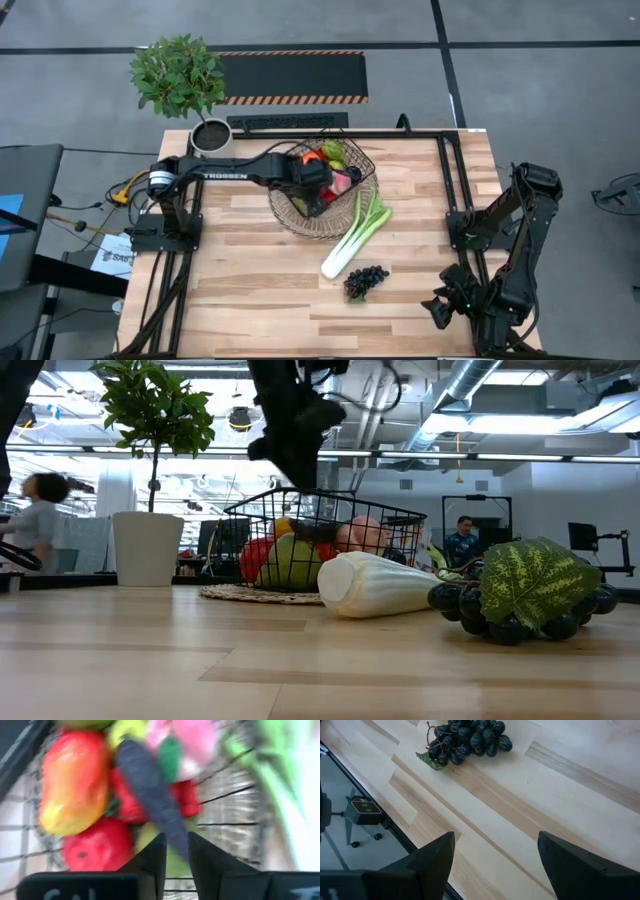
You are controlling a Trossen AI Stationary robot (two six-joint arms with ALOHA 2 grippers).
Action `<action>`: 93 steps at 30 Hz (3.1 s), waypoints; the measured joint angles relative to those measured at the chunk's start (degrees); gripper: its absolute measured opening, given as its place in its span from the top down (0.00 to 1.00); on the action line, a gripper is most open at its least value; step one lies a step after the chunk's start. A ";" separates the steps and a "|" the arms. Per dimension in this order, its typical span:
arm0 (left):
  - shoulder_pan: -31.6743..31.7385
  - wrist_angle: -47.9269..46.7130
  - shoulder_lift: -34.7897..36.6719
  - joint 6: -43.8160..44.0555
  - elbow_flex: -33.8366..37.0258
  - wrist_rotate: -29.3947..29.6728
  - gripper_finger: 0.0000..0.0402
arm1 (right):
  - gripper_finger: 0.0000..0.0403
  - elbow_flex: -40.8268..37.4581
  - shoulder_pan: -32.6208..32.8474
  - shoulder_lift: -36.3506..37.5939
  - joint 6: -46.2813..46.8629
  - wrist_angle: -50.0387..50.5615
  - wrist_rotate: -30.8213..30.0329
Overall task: Build produce basket
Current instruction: Put the black grapes into the wire basket
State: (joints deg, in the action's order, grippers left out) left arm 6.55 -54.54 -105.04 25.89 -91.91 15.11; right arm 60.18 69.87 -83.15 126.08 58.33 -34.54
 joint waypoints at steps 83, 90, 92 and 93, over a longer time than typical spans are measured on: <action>-26.21 9.60 -36.08 10.87 -36.10 -1.97 0.27 | 0.24 0.00 0.96 -0.13 -5.92 -2.17 -0.13; -26.64 17.17 -41.71 17.00 -36.10 -6.30 0.17 | 0.24 0.00 1.07 -0.13 -5.97 -3.15 -0.07; -26.31 17.97 -42.60 19.64 -36.35 -7.92 0.18 | 0.24 0.00 1.12 -0.13 -5.99 -3.41 -0.09; -26.05 17.68 -42.66 20.79 -36.37 -8.62 0.20 | 0.24 0.00 1.33 -0.13 -5.99 -3.44 -0.07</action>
State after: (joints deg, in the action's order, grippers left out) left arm -19.50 -36.86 -147.70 46.68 -128.28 6.49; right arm 60.18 71.20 -83.29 120.09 54.89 -34.61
